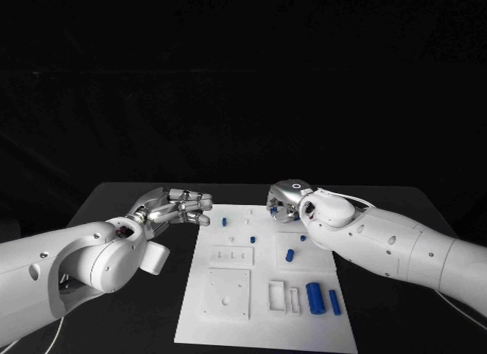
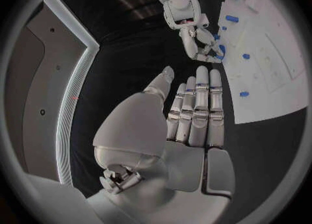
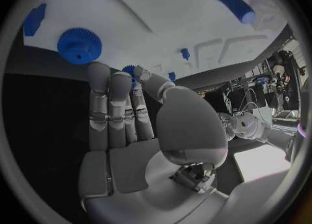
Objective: Assemble the parts on the task board
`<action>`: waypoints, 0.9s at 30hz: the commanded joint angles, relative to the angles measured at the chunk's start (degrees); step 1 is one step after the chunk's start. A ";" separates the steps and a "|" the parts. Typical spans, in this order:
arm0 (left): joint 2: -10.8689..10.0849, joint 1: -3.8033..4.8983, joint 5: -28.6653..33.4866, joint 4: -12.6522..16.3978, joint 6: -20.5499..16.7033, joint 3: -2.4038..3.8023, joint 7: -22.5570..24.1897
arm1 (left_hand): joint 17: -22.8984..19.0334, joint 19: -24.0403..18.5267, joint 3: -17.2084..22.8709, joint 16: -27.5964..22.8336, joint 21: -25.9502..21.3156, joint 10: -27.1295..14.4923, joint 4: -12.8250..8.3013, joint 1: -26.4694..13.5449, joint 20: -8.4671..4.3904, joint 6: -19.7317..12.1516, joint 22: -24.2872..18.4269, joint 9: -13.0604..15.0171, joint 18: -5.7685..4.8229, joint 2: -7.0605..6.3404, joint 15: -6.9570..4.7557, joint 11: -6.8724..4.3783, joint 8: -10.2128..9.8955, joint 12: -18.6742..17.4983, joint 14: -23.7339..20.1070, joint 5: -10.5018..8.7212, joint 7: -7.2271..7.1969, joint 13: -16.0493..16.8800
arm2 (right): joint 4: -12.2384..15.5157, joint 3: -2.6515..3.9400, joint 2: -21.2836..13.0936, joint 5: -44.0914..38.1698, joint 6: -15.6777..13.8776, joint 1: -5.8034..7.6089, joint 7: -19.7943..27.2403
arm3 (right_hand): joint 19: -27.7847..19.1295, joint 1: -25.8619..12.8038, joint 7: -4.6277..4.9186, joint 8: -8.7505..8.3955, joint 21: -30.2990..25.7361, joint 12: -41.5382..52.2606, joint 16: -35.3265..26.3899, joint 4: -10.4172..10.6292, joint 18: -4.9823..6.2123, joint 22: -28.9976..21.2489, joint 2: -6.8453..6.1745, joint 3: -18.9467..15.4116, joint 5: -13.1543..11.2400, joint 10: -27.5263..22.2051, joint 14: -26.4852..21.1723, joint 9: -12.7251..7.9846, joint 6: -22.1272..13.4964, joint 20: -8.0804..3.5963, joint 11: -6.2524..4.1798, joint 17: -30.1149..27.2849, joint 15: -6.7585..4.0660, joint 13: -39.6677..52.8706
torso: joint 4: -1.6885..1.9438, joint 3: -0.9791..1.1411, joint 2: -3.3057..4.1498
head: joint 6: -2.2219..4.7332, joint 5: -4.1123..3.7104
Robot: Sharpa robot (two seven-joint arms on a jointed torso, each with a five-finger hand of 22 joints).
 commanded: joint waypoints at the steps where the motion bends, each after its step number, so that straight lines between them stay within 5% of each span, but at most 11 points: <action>1: 0.17 0.16 -0.20 0.08 1.01 0.06 -0.02 | 0.02 -0.40 -0.49 0.38 0.37 -0.61 0.12 -0.38 -0.10 0.33 -0.19 0.07 -0.42 -0.05 0.12 0.09 0.23 0.17 -0.48 -0.20 -0.02 0.09 | -0.33 0.02 1.19 -1.88 -2.73 0.00 -2.61 | -0.01 0.66 0.12 0.16 -0.18 0.07 -0.41 0.39 0.38 0.66 0.05 0.31 -0.12 2.16 0.26 -0.20 0.46 -0.26 -1.62 0.25 -0.41 0.17 | 0.23 -0.13 0.06 | 0.21 0.14; 8: 0.66 0.20 -0.34 -0.09 1.21 0.06 -0.16 | 0.02 -0.40 -0.49 0.38 0.37 -0.61 0.12 -0.38 -0.10 0.33 -0.19 0.07 -0.42 -0.05 0.12 0.09 0.23 0.17 -0.48 -0.20 -0.02 0.09 | -2.93 0.02 4.53 -3.07 -3.54 -0.03 -3.94 | 0.18 0.57 0.10 0.17 -0.60 0.07 -0.53 0.39 0.44 1.74 -0.23 0.74 -0.10 2.23 0.30 -0.26 0.59 -0.26 -1.62 0.49 -0.44 0.18 | 0.53 -0.17 0.07 | 0.27 0.24; 13: 1.13 0.27 -0.48 -0.22 1.35 0.06 -0.24 | 0.02 -0.40 -0.49 0.38 0.37 -0.61 0.12 -0.38 -0.10 0.33 -0.19 0.07 -0.42 -0.05 0.12 0.09 0.23 0.17 -0.48 -0.20 -0.02 0.09 | -5.48 0.02 6.81 -3.58 -4.11 -0.07 -4.13 | 0.25 0.49 0.10 0.16 -0.79 0.07 -0.55 0.34 0.50 2.02 -0.31 0.99 -0.09 2.25 0.30 -0.25 0.60 -0.27 -1.63 0.54 -0.47 0.18 | 1.15 -0.62 -0.01 | 0.12 -0.06; 27: 1.31 1.16 -0.90 0.27 1.41 0.04 -0.44 | 0.01 -0.42 -0.56 0.39 0.42 -0.71 0.15 -0.30 -0.09 0.35 -0.27 0.07 -0.41 -0.01 0.14 0.13 0.24 0.18 -0.52 -0.19 0.00 0.09 | -7.93 0.02 9.25 -4.71 -5.07 -0.12 -5.33 | 0.68 0.40 0.06 0.17 -1.91 0.06 -0.62 0.26 0.56 3.61 -0.42 1.23 -0.06 2.29 0.32 -0.16 0.69 -0.27 -1.63 0.71 -0.49 0.18 | 2.12 -1.40 0.30 | 0.32 -0.53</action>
